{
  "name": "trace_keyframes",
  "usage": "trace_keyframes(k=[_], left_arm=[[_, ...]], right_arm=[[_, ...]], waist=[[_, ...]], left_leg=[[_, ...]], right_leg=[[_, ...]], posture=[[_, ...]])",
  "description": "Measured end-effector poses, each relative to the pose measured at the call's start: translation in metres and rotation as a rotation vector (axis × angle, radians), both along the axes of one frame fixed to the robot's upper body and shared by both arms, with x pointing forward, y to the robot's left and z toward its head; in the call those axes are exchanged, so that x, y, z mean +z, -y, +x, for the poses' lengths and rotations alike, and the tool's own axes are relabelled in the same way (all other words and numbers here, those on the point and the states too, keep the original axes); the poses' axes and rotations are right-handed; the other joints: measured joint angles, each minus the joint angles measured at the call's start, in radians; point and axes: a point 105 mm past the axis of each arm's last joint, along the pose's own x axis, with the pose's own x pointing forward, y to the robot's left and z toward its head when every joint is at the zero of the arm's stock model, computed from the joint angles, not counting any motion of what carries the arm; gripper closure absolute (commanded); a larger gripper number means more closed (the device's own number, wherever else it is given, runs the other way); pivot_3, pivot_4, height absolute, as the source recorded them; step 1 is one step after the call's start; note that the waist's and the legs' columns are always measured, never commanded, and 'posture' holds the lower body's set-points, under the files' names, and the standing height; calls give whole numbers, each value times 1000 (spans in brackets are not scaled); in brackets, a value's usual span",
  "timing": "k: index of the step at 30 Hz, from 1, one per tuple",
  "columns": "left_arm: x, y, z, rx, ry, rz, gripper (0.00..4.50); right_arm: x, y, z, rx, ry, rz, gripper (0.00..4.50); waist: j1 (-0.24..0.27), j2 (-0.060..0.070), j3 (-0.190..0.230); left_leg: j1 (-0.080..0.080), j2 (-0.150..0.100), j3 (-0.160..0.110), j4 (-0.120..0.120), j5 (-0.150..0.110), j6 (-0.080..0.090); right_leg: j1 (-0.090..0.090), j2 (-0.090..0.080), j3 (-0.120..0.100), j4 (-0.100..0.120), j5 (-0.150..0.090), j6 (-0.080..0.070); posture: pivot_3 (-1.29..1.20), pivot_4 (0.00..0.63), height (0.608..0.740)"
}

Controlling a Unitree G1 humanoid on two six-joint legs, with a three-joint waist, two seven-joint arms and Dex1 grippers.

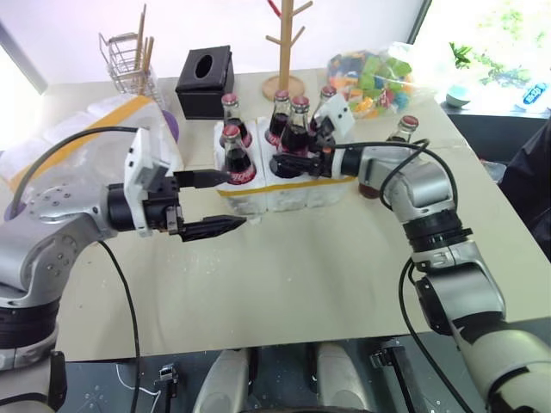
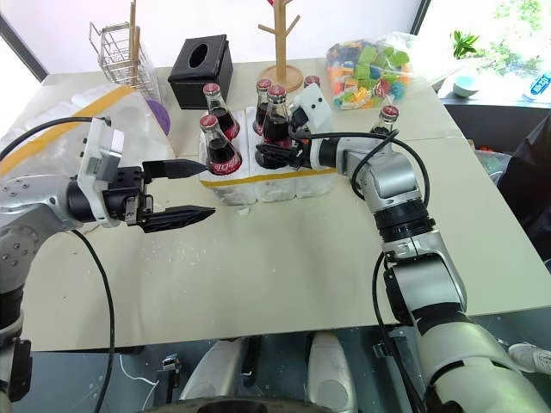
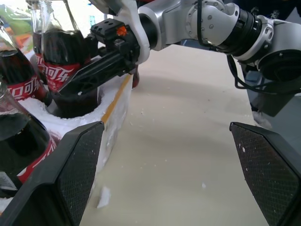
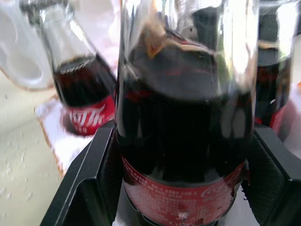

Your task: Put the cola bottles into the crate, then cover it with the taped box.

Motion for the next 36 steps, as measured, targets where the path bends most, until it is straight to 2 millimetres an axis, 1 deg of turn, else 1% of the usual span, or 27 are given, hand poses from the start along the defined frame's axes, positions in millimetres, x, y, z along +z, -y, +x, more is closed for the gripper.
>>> trace_keyframes(k=[1,4,6,7,9,10,12,14,15,17,19,20,24,27,33,36], left_arm=[[0,0,0,1,1,1,0],[0,1,0,0,3,0,0],[2,3,1,-9,8,-5,0],[3,4,2,-15,12,-13,0],[4,9,4,-31,15,-19,0],[3,12,5,-42,18,-24,0],[2,14,8,-43,11,-29,0],[1,16,11,-50,5,-36,0],[2,19,11,-62,10,-39,0],[2,20,13,-75,14,-45,0],[1,23,15,-84,16,-46,0],[1,25,15,-93,15,-47,0],[0,25,19,-97,17,-47,0],[3,27,20,-109,31,-44,0],[1,30,21,-122,24,-38,0],[0,29,21,-117,26,-33,0]], right_arm=[[0,-1,0,1,0,1,75],[-3,0,0,-9,1,9,75],[-3,6,-3,-25,6,26,75],[0,10,-6,-31,12,39,75],[13,23,-15,-50,35,76,75],[24,36,-24,-68,58,99,75],[40,59,-40,-112,98,118,75],[45,82,-58,-175,112,126,75],[41,90,-66,-208,107,121,75],[21,108,-82,-300,46,110,75],[4,124,-90,-393,-18,112,75],[-1,131,-91,-438,-35,113,75],[-2,155,-86,-597,-17,136,75],[-9,164,-79,-650,-27,147,75],[-29,155,-58,-624,-58,133,75],[-31,158,-43,-632,-51,142,75]], waist=[[0,0,0],[0,0,0],[5,0,0],[6,0,0],[7,0,0],[10,0,0],[10,0,0],[7,-1,-1],[7,-1,-1],[5,-1,-1],[2,-1,-1],[1,-1,-1],[3,-1,-1],[5,-1,-1],[2,-1,0],[1,-1,0]], left_leg=[[0,0,0,0,0,0],[0,1,0,1,0,0],[0,1,0,1,0,0],[0,1,0,2,0,0],[0,1,0,2,0,0],[0,0,0,2,0,0],[0,0,0,2,0,0],[0,1,0,2,0,1],[1,1,0,2,0,1],[2,2,1,2,-1,1],[3,2,2,2,-1,1],[4,2,4,3,-1,2],[10,3,4,3,-1,2],[10,3,4,3,-1,2],[10,3,5,3,-1,3],[10,3,5,3,-1,3]], right_leg=[[0,0,0,0,0,0],[1,1,0,0,0,-1],[1,1,0,0,0,-1],[1,1,0,0,0,-1],[1,1,0,0,1,-1],[1,0,0,0,1,0],[2,0,0,-1,1,0],[3,0,0,-1,0,0],[3,1,0,-1,0,0],[4,1,0,-1,0,0],[5,1,2,-1,0,-1],[5,1,3,-1,0,-2],[11,2,4,-3,-2,-4],[12,1,4,-4,-2,-4],[12,2,4,-5,0,-1],[12,2,4,-5,0,-1]], posture=[[0,150,740],[0,150,740],[0,150,740],[0,150,740],[0,150,740],[0,150,740],[0,150,740],[0,150,740],[0,150,740],[0,150,740],[0,150,740],[0,150,740],[0,150,740],[0,150,740],[0,150,740],[0,150,740]])
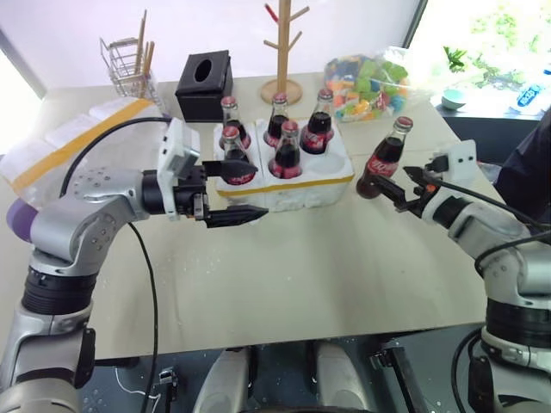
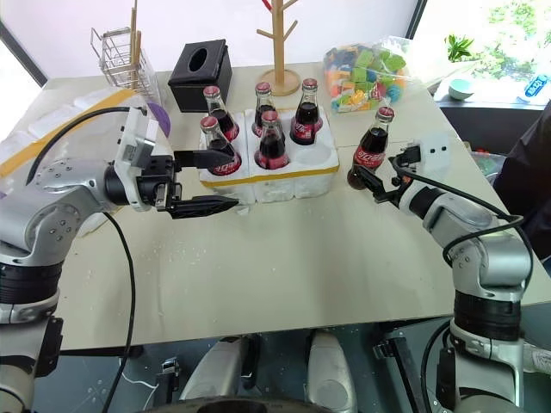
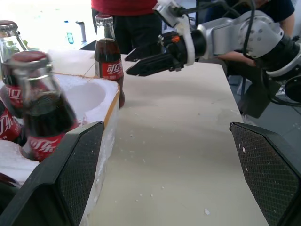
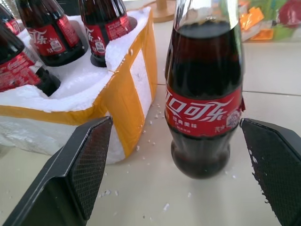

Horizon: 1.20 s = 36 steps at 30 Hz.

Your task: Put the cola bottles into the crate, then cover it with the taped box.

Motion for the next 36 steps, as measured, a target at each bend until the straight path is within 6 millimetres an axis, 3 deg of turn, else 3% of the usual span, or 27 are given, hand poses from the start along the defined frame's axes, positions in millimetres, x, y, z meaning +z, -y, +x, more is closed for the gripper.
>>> trace_keyframes(k=[7,9,11,12,16,19,21,25,27,29,32,36], left_arm=[[0,-2,-2,14,11,13,0],[0,-2,-2,24,12,12,0],[2,-3,-3,32,19,9,0],[3,-4,-3,40,21,5,0],[2,-12,-3,87,11,3,0],[4,-21,-6,122,8,-7,0],[5,-24,-6,138,9,-13,0],[4,-22,-9,139,9,-17,0],[5,-21,-9,139,8,-22,0],[5,-19,-9,131,7,-21,0],[8,-14,-9,108,23,-19,0],[7,-10,-8,91,22,-6,0]], right_arm=[[-4,4,34,-10,15,18,75],[-9,4,40,-13,7,20,594],[-14,2,44,0,5,10,1484],[-12,3,45,-1,16,0,1717],[-8,1,44,35,20,-7,1717],[17,3,42,69,58,-14,1717],[52,1,38,95,146,-11,1717],[122,-30,22,243,337,12,1717],[136,-47,16,308,375,20,1717],[130,-63,16,358,354,23,1717],[98,-84,21,409,254,-14,1717],[63,-90,28,395,142,-88,1717]], waist=[[0,0,0],[1,0,0],[1,0,0],[1,0,0],[-2,1,1],[-3,6,6],[-2,7,6],[-5,7,6],[-2,7,6],[-1,6,6],[4,6,6],[4,6,6]], left_leg=[[0,0,0,0,0,0],[0,0,0,0,0,0],[0,0,0,0,0,0],[0,0,0,0,0,0],[0,0,0,-1,0,0],[-1,0,0,-1,0,0],[-1,0,0,-2,0,0],[-1,1,-1,-3,0,0],[-1,1,-1,-3,0,0],[-1,1,-1,-3,0,0],[-1,0,-1,-2,0,0],[-1,-1,0,-2,0,0]], right_leg=[[0,0,0,0,0,1],[0,0,0,0,0,1],[0,0,0,0,0,1],[0,0,0,0,0,1],[-1,0,0,0,0,1],[-2,0,1,0,0,1],[-2,1,0,1,0,1],[-3,2,0,0,0,1],[-3,2,0,0,0,1],[-2,2,0,0,1,1],[-2,1,0,0,1,1],[-2,0,0,0,1,1]], posture=[[0,150,740],[0,150,740],[0,150,740],[0,150,740],[0,150,740],[0,150,740],[0,150,740],[0,150,740],[0,150,740],[0,150,740],[0,150,740],[0,150,740]])
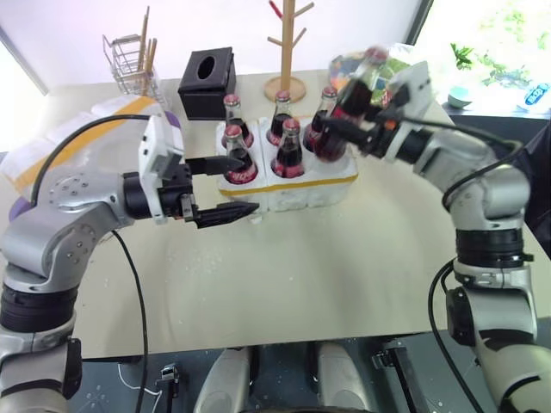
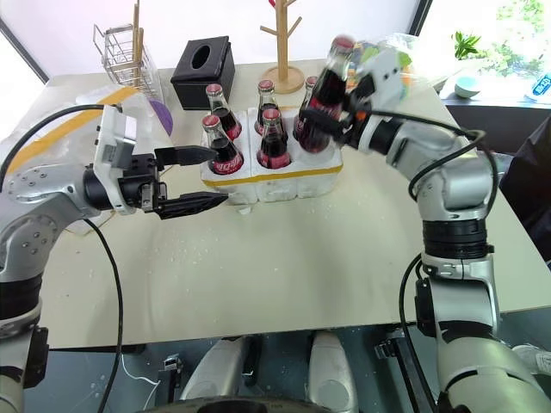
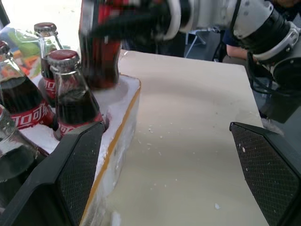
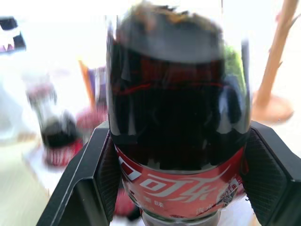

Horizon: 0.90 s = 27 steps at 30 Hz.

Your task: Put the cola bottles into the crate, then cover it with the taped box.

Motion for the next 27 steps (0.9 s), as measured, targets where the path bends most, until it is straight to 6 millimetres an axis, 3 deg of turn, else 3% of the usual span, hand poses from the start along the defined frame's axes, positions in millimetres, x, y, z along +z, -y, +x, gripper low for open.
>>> trace_keyframes(k=[6,9,10,14,19,24,27], left_arm=[[4,2,1,-9,13,-1,0],[3,1,2,-11,8,-1,0],[2,0,2,-10,6,0,0],[2,-7,1,4,-4,20,0],[19,-52,-13,114,-37,57,0],[57,-115,-37,307,-26,107,0],[55,-157,-51,444,-70,206,0]], right_arm=[[-31,-1,9,-41,-56,-100,1717],[-44,3,18,-76,-97,-124,229],[-44,3,19,-77,-97,-124,32],[-41,9,22,-102,-98,-138,32],[-17,38,-2,-58,-95,-145,32],[36,76,-34,-64,-25,-128,32],[48,81,-53,-2,-28,-133,32]], waist=[[-3,0,0],[2,0,0],[2,0,0],[1,-1,0],[0,-1,0],[-8,0,1],[-14,0,0]], left_leg=[[0,0,0,0,0,0],[0,0,0,1,0,0],[0,0,0,1,0,0],[0,0,0,2,0,0],[0,0,-1,-1,0,1],[0,1,1,-2,-1,1],[3,2,3,-5,-1,1]], right_leg=[[0,0,0,0,0,0],[1,0,0,0,0,0],[1,0,0,0,0,0],[2,0,0,0,0,0],[-1,0,-1,0,0,0],[-1,0,-1,-1,-3,-2],[0,0,0,-1,-3,-3]], posture=[[0,150,740],[0,150,740],[0,150,740],[0,150,740],[0,150,740],[0,150,740],[0,150,740]])
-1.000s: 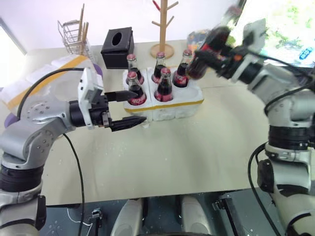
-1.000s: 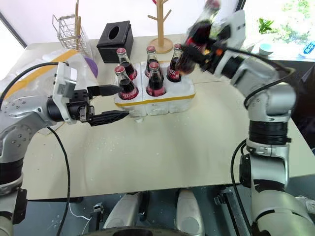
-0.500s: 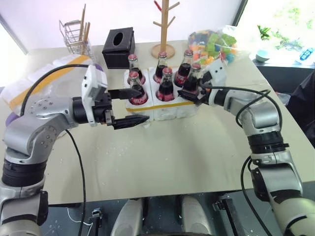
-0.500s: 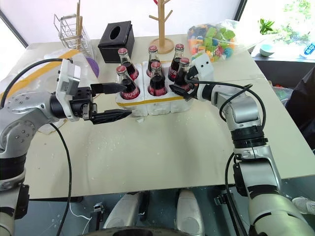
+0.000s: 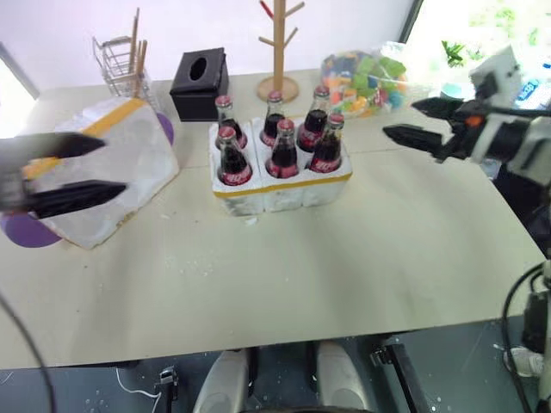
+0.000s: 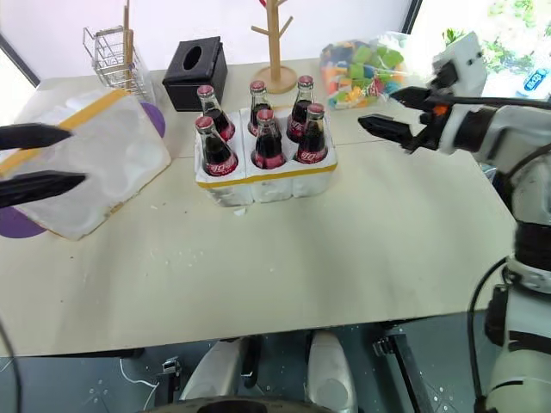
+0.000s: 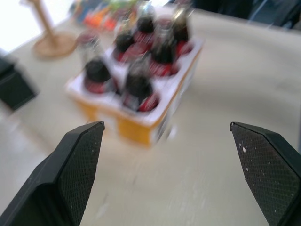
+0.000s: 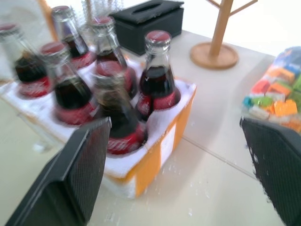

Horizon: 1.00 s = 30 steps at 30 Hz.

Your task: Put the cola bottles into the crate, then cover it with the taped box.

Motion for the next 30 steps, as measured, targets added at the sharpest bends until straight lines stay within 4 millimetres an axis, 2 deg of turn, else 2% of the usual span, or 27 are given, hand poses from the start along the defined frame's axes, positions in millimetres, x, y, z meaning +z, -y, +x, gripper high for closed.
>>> trace_keyframes(k=[2,5,7,9,11,15,18,23,30], left_arm=[[-8,-30,-8,86,-49,65,0],[-16,-80,-18,218,-118,195,0],[-14,-102,-22,267,-140,238,0],[-14,-126,-25,324,-181,303,0],[-20,-144,-23,356,-218,366,0],[-36,-154,-8,350,-260,412,0],[-50,-154,9,328,-283,422,0],[-84,-147,37,291,-384,420,0],[-97,-143,55,295,-422,476,0]], right_arm=[[5,-8,-12,88,-6,25,32],[23,-28,-42,304,25,90,32],[31,-37,-58,409,43,105,32],[34,-45,-67,476,50,104,32],[32,-49,-67,491,46,100,32],[27,-53,-63,492,25,101,32],[25,-54,-60,479,20,109,32],[25,-54,-59,453,13,118,32],[23,-48,-65,398,2,111,32]], waist=[[-2,0,0],[3,-1,0],[6,-1,0],[12,-2,-1],[14,-2,-1],[13,-3,-1],[12,-3,-1],[10,-6,-2],[9,-8,-2]], left_leg=[[0,1,0,-1,0,0],[0,2,0,-4,0,0],[-1,2,0,-5,0,0],[-1,1,0,-6,0,-1],[-2,1,2,-6,-2,-3],[-5,1,4,-6,-1,-1],[-8,1,6,-6,0,-1],[-9,0,10,-4,1,0],[-9,1,9,1,0,0]], right_leg=[[-1,0,0,-1,-1,-2],[-3,-1,0,-1,-2,-4],[-4,-1,0,-2,-2,-4],[-5,-5,0,-3,-2,-4],[-6,-7,-1,-3,-2,-4],[-9,-6,-1,-2,-1,-2],[-12,-6,-2,1,2,4],[-12,-4,-3,4,3,4],[-11,-5,-3,6,3,5]], posture=[[0,150,740],[0,150,740],[0,150,740],[0,150,740],[0,150,740],[0,150,740],[0,150,740],[0,150,740],[0,150,740]])
